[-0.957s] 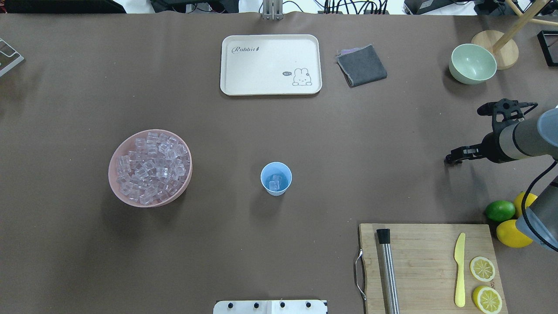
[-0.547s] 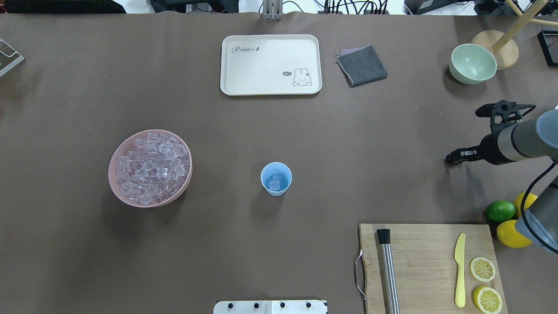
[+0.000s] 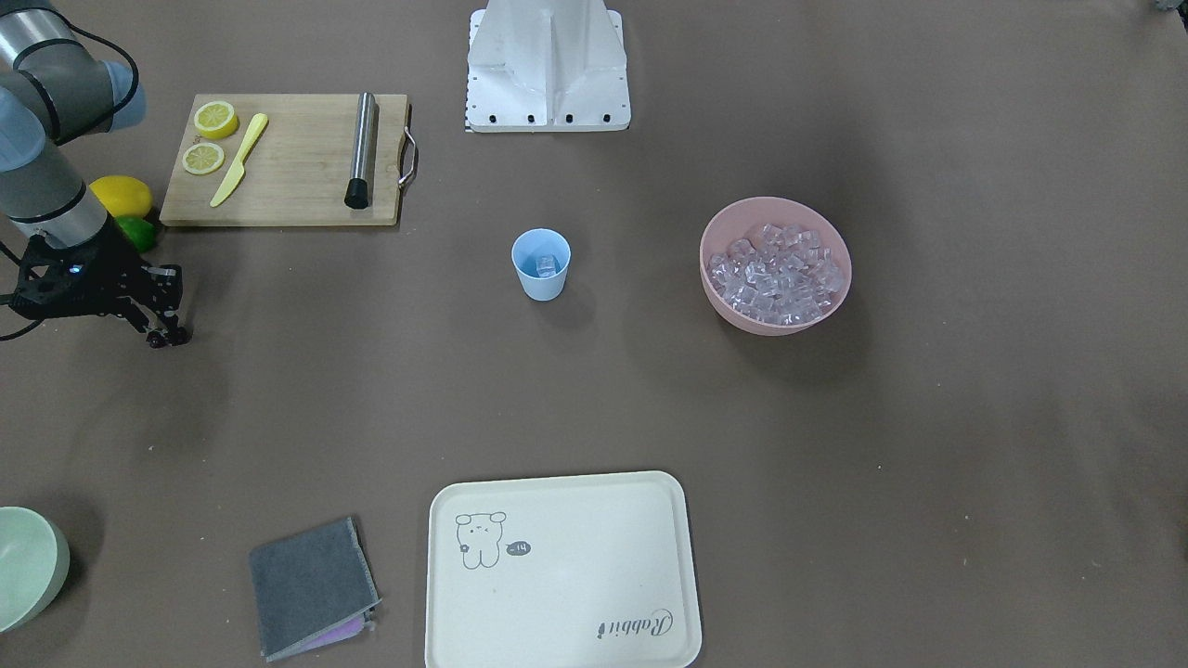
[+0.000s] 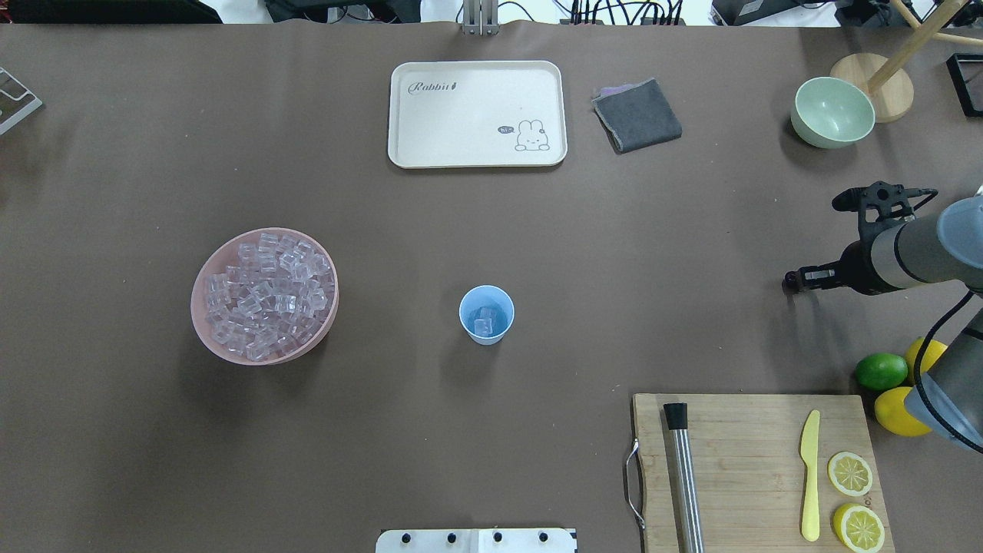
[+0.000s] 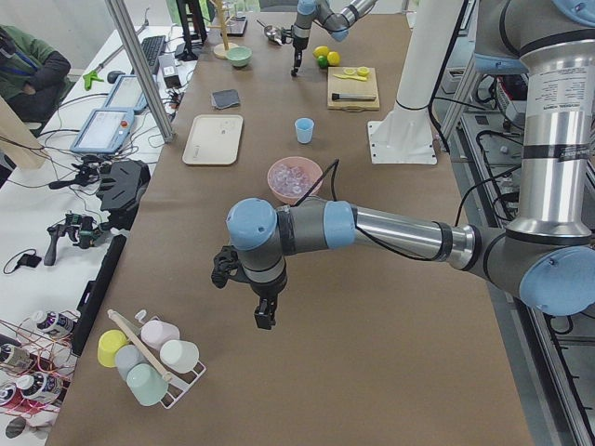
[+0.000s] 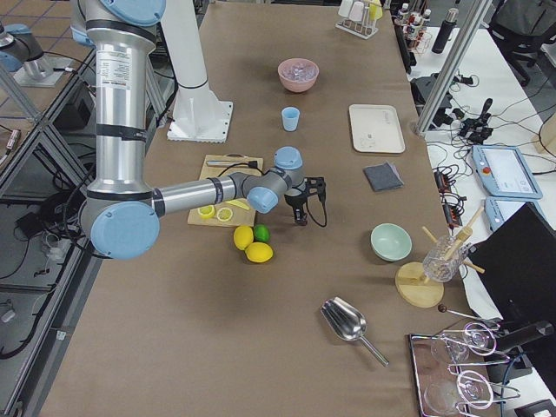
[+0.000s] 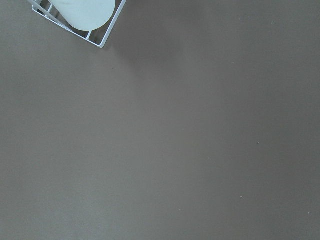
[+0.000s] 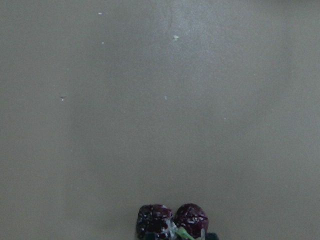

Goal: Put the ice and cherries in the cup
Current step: 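Lift the cherries and carry them over the light-blue cup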

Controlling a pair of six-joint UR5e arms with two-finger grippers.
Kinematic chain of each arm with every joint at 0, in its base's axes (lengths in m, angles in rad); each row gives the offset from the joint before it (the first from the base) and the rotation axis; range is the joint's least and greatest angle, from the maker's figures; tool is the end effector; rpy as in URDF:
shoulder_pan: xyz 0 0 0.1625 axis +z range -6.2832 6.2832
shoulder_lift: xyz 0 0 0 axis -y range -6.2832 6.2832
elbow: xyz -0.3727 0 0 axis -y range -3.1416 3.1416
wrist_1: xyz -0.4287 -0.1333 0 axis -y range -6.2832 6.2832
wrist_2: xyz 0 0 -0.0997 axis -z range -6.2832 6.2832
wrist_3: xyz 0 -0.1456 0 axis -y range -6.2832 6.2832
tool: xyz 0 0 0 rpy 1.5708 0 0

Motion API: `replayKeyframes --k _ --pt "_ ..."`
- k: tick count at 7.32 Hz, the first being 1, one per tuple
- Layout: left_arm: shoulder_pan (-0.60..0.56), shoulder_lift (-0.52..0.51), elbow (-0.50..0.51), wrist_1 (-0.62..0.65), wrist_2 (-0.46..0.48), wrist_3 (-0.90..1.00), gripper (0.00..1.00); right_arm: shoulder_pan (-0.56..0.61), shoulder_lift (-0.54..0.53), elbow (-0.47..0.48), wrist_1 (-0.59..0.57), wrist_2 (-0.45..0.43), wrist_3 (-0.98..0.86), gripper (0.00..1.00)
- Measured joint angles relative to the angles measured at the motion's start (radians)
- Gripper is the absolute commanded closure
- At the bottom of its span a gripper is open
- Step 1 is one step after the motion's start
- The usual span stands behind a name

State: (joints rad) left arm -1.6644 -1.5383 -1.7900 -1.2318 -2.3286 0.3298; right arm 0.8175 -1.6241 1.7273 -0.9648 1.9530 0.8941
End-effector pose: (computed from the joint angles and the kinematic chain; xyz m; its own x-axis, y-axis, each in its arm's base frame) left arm -0.0790 -0.4864 0.5751 0.7049 0.1563 -0.6919 -0.1436 0.9867 0.0765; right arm -0.3324 -0.4700 0.5281 0.7245 -0.0768 0.6850 -0.0731 0.9796 0.1871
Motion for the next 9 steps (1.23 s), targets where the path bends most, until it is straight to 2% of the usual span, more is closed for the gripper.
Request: replayKeyframes --k 4,6,9 --pt "0.0 0.001 0.002 0.0 0.0 0.001 0.01 0.001 0.005 0.012 0.0 0.005 0.001 1.0" --pt "0.0 0.001 0.003 0.0 0.0 0.002 0.01 0.0 0.039 0.05 -0.05 0.008 0.012 1.0" --pt "0.0 0.005 0.003 0.0 0.0 0.002 0.01 -0.071 0.253 0.096 -0.229 -0.021 0.144 1.0"
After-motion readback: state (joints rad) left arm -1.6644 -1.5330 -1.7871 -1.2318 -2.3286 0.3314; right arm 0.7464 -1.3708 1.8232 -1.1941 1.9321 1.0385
